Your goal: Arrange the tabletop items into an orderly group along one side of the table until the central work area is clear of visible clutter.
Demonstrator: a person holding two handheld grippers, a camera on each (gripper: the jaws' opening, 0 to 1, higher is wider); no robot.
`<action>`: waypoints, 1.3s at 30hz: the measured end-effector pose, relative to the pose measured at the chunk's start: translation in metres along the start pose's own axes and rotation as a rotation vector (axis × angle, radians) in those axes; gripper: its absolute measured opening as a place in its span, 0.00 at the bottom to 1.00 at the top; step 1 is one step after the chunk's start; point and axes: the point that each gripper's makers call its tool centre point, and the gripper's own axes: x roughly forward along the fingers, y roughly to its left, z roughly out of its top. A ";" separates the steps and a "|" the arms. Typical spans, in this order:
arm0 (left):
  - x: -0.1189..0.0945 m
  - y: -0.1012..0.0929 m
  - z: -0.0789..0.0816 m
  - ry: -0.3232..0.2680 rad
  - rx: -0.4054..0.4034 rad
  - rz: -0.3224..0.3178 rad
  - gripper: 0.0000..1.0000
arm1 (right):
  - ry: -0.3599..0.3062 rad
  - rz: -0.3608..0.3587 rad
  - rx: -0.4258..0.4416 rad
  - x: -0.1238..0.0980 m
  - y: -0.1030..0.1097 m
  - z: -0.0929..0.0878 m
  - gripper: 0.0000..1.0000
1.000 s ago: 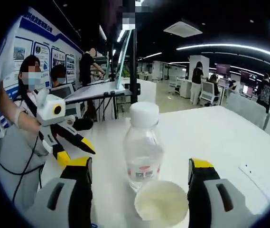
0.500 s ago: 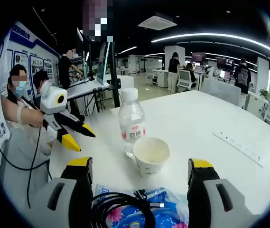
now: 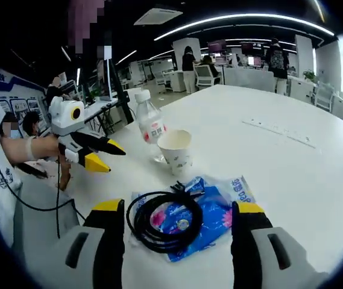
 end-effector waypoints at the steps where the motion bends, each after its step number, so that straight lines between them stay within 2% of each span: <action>1: 0.003 -0.003 0.000 0.006 0.011 -0.013 0.38 | 0.010 -0.007 0.017 -0.004 0.000 -0.005 0.68; 4: 0.010 -0.008 0.000 0.019 0.030 -0.029 0.38 | 0.037 -0.006 0.077 -0.009 0.006 -0.017 0.65; 9: 0.018 -0.021 0.005 0.037 -0.015 -0.063 0.35 | 0.052 -0.049 0.119 -0.014 0.008 -0.023 0.58; 13: 0.022 -0.028 0.006 0.056 -0.020 -0.074 0.36 | 0.037 -0.063 0.151 -0.020 0.010 -0.021 0.58; 18: 0.029 -0.033 0.002 0.074 -0.032 -0.096 0.31 | 0.064 -0.093 0.168 -0.025 0.009 -0.029 0.58; 21: 0.035 -0.036 0.000 0.066 -0.077 -0.113 0.31 | 0.081 -0.121 0.178 -0.026 0.005 -0.033 0.56; 24: 0.043 -0.037 -0.006 0.088 -0.075 -0.117 0.29 | 0.084 -0.140 0.200 -0.029 0.001 -0.029 0.46; 26: 0.048 -0.039 -0.006 0.093 -0.102 -0.121 0.30 | 0.065 -0.134 0.209 -0.027 -0.001 -0.024 0.46; 28: 0.052 -0.040 -0.005 0.101 -0.114 -0.110 0.29 | 0.080 -0.136 0.240 -0.025 -0.004 -0.024 0.44; 30: 0.054 -0.041 -0.006 0.108 -0.129 -0.109 0.27 | 0.067 -0.156 0.277 -0.022 -0.010 -0.021 0.39; 32: 0.055 -0.043 -0.007 0.113 -0.137 -0.110 0.25 | 0.050 -0.131 0.301 -0.018 -0.008 -0.018 0.37; 36: 0.061 -0.045 -0.010 0.122 -0.181 -0.120 0.26 | 0.083 -0.113 0.299 -0.008 -0.007 -0.024 0.37; 38: 0.062 -0.044 -0.013 0.139 -0.186 -0.116 0.26 | 0.112 -0.106 0.337 -0.005 -0.007 -0.031 0.36; 39: 0.062 -0.044 -0.013 0.138 -0.183 -0.113 0.26 | 0.106 -0.102 0.339 -0.003 -0.008 -0.031 0.35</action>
